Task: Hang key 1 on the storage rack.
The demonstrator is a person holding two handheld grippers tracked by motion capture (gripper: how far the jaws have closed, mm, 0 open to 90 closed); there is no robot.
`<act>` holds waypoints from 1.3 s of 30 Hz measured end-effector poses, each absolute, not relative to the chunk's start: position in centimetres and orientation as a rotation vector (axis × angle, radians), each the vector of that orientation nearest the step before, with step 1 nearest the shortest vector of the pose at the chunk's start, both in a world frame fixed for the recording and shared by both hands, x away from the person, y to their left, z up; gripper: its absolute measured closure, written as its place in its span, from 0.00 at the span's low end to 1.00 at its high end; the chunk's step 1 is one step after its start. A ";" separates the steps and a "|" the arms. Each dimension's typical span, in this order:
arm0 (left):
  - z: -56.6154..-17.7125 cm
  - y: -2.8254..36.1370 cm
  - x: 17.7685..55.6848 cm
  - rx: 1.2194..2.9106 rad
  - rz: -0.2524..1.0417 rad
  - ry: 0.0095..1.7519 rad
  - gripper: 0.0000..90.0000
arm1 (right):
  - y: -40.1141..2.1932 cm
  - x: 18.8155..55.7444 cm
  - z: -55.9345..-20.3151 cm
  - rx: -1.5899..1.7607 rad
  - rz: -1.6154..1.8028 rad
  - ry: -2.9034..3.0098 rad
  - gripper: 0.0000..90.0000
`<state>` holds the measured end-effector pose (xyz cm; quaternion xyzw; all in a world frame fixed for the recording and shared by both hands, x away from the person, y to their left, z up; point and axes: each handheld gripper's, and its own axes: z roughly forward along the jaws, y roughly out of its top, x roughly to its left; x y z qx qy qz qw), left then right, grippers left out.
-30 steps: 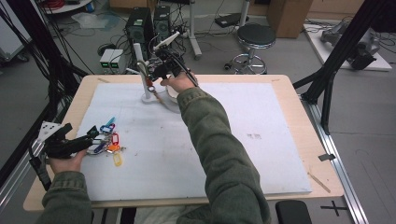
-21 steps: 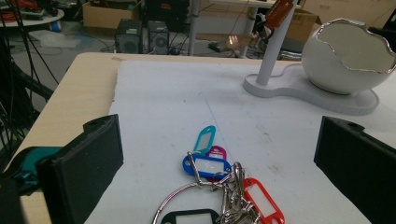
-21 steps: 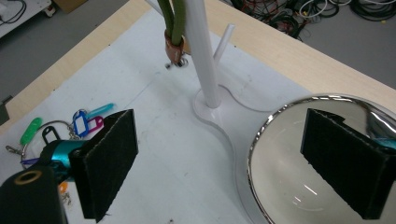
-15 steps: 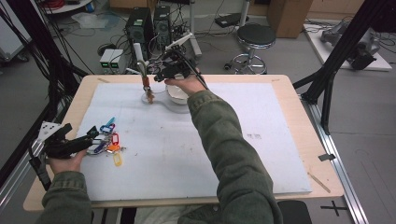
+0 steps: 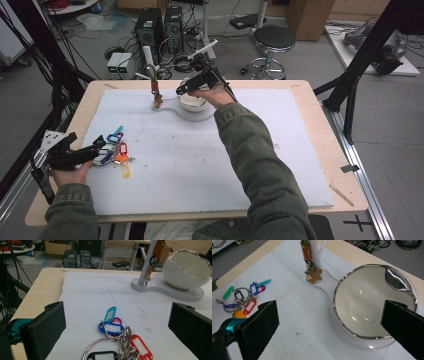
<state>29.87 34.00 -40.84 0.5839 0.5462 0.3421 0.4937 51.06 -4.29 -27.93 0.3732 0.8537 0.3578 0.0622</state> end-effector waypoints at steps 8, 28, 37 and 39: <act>-40.8 34.0 29.8 1.415 0.831 1.324 0.02 | -5.8 50.4 -27.7 1.120 1.082 2.568 0.01; -40.8 33.9 29.8 1.426 0.834 1.326 0.02 | -9.8 48.3 -29.8 1.169 1.088 2.527 0.01; -40.8 33.8 29.8 1.427 0.833 1.326 0.02 | -11.2 46.9 -30.7 1.116 1.109 2.523 0.02; -40.8 33.8 29.7 1.428 0.834 1.327 0.02 | -11.4 46.6 -30.8 1.116 1.104 2.528 0.02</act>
